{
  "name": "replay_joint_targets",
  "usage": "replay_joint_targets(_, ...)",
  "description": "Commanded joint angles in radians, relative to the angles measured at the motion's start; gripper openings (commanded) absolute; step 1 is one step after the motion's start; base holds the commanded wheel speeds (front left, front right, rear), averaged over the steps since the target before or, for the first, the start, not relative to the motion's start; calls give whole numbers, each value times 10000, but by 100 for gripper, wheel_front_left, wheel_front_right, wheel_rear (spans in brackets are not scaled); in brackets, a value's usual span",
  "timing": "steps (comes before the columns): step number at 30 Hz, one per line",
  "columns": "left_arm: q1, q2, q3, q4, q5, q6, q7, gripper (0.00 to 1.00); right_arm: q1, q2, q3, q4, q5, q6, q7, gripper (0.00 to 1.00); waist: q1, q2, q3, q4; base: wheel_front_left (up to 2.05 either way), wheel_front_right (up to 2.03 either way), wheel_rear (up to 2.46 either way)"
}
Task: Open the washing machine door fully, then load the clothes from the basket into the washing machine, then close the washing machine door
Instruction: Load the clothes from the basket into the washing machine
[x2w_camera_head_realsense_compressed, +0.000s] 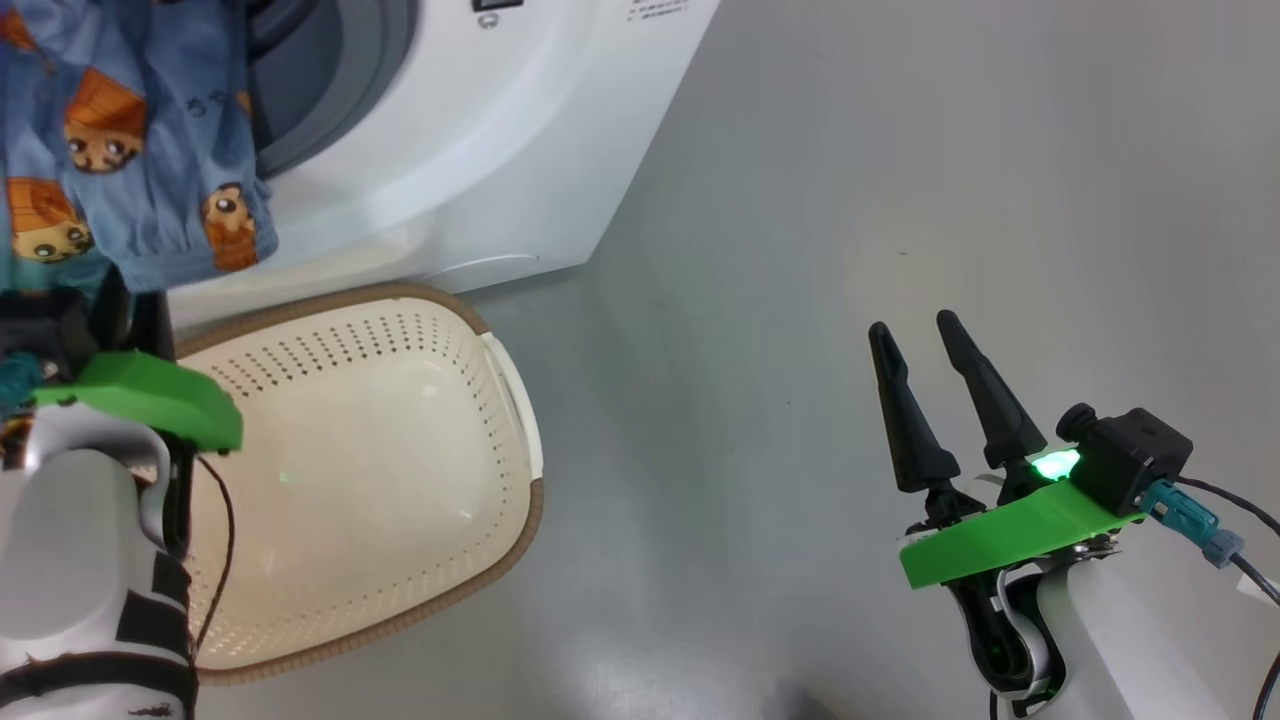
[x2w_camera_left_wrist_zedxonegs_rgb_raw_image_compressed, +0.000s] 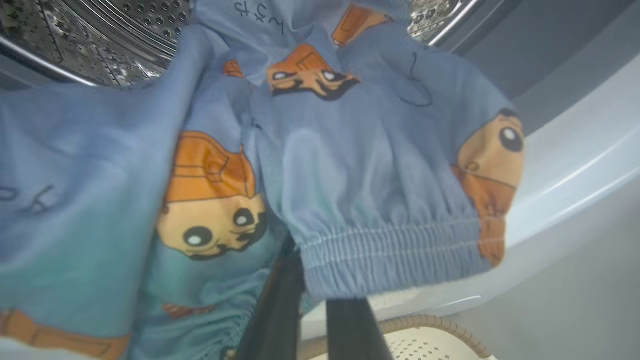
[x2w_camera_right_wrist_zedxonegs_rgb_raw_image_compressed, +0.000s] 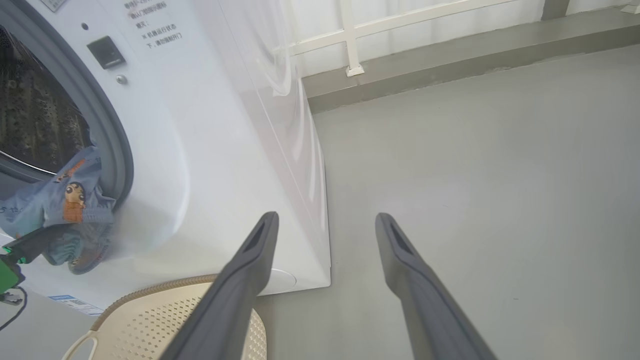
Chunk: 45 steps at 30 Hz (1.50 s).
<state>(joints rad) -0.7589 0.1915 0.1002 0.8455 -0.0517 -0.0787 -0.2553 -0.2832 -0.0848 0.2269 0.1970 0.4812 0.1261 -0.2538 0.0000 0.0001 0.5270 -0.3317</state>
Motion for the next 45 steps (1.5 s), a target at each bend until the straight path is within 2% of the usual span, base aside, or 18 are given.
replay_joint_targets(1,63,270,280,-483,-83,8,-65,0,-76,-17,147,-202,-58,46,-80,100,0,-1,-31,55,0,0,0)
replay_joint_targets(9,280,82,488,-2104,-265,-106,-65,0,-85,84,121,-201,-33,46,-80,100,0,-1,-112,272,0,0,0)
replay_joint_targets(15,-189,-20,403,-2339,-397,-241,-65,0,-90,150,158,-164,-5,46,-80,100,0,-1,-172,301,0,0,0)
replay_joint_targets(25,-1870,61,4,-740,-547,-371,64,0,-54,249,228,-123,82,46,-80,100,0,-1,-224,169,0,0,0)
replay_joint_targets(30,-2876,149,-110,367,-445,-11,602,0,-47,290,213,-137,129,46,-80,100,0,-1,-184,75,0,0,0)
replay_joint_targets(36,-4009,210,-222,1412,-440,216,1038,0,-121,324,262,-141,170,46,-80,100,0,-1,-43,-63,0,0,0)
replay_joint_targets(45,-5489,653,-478,2729,-268,488,1282,0,-237,343,537,-148,398,46,-80,100,0,-1,115,-455,0,0,0)
